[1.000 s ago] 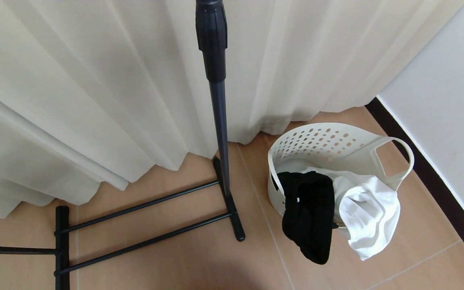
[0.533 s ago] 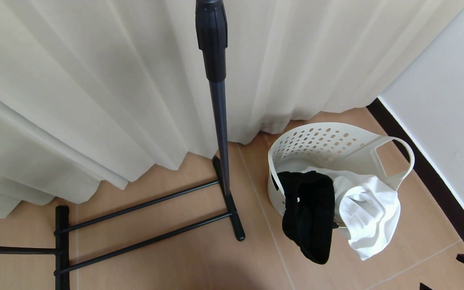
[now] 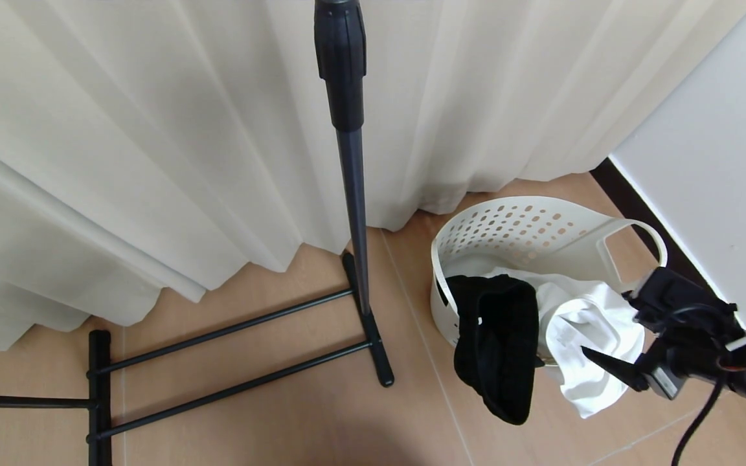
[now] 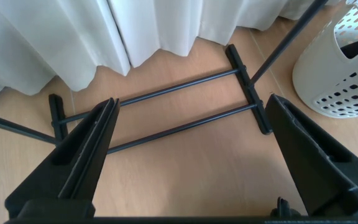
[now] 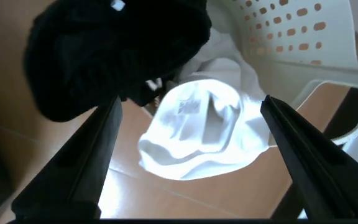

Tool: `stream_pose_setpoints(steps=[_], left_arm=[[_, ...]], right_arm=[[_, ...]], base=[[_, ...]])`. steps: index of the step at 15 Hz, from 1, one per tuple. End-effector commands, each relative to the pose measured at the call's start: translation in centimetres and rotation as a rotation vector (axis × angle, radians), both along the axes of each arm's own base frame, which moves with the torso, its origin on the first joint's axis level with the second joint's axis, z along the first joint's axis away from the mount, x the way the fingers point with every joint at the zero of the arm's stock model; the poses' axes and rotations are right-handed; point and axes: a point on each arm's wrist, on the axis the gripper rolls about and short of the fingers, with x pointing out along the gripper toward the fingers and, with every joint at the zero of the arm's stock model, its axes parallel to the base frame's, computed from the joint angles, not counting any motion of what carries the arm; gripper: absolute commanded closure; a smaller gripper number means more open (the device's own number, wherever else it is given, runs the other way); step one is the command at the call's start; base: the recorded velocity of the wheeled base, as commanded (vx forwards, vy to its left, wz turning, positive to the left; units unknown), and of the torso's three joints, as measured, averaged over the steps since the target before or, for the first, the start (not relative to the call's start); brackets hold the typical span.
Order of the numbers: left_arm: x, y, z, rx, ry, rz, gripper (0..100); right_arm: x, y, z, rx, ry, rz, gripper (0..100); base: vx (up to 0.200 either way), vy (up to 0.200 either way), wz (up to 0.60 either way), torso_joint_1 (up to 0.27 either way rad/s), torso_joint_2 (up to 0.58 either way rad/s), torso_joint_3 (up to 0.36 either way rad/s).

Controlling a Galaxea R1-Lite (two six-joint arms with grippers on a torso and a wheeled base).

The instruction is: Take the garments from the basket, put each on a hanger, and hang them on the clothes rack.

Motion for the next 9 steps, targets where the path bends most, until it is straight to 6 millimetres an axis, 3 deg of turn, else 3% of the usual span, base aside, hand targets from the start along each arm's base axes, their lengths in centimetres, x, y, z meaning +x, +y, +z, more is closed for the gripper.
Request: stream_pose_setpoints(steps=[1,5,9], left_arm=[[0.0,0.0,0.0,0.000,0.000,0.000,0],[0.0,0.0,0.0,0.000,0.000,0.000,0],[0.0,0.0,0.0,0.000,0.000,0.000,0]], right_arm=[[6.0,0.8,-2.9,-0.117,0.028,-0.005,0],[11.2,2.2,-6.5,-0.185,-0.091,-0.053,0],[12.8,3.8,-7.0,-0.181,-0.135,-0.031,0]], base=[[0.000,0.000,0.00,0.000,0.00,0.000],[0.000,0.000,0.00,0.000,0.00,0.000],[0.000,0.000,0.00,0.000,0.00,0.000]])
